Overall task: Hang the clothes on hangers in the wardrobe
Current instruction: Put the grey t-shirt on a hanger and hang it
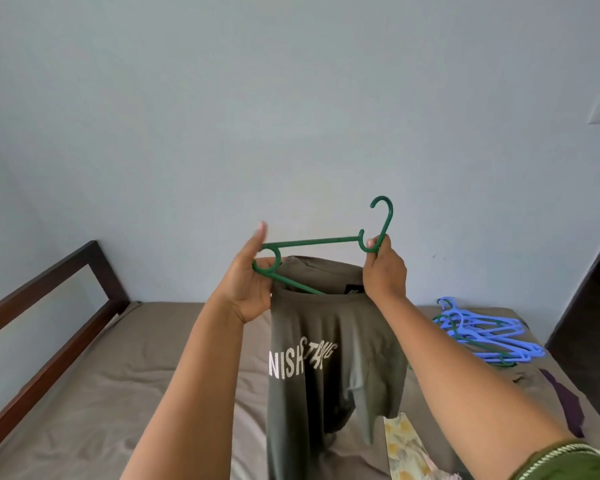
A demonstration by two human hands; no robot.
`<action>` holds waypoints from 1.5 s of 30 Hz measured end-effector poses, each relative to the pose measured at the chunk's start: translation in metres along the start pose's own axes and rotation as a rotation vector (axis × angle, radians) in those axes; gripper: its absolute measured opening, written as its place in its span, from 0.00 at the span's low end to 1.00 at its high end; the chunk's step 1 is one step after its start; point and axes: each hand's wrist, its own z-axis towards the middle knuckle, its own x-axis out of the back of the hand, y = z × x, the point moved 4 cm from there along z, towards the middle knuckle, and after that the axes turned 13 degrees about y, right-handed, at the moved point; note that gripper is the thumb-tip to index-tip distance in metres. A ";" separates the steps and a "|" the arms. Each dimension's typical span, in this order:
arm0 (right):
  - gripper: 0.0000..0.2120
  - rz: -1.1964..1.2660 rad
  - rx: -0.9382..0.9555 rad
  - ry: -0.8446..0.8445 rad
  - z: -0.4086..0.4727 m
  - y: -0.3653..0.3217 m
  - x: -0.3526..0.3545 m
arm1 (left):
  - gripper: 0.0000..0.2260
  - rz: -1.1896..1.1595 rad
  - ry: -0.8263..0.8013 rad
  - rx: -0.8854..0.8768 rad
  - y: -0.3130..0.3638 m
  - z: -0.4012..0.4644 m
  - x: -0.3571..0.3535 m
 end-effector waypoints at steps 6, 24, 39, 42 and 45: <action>0.12 0.065 -0.039 -0.122 -0.012 0.015 -0.010 | 0.27 -0.093 0.114 -0.006 -0.001 0.000 0.018; 0.28 0.193 -0.133 -0.162 -0.016 0.001 -0.027 | 0.24 1.121 1.106 -0.845 0.009 0.003 0.041; 0.29 -0.292 0.496 0.226 -0.027 -0.049 -0.008 | 0.27 1.280 1.216 -0.581 -0.009 0.023 0.060; 0.29 -0.386 0.458 0.184 -0.019 -0.042 -0.010 | 0.26 1.191 1.187 -0.624 -0.008 0.020 0.039; 0.27 -0.413 0.376 0.125 -0.016 -0.033 -0.007 | 0.24 1.152 1.118 -0.672 -0.011 0.018 0.008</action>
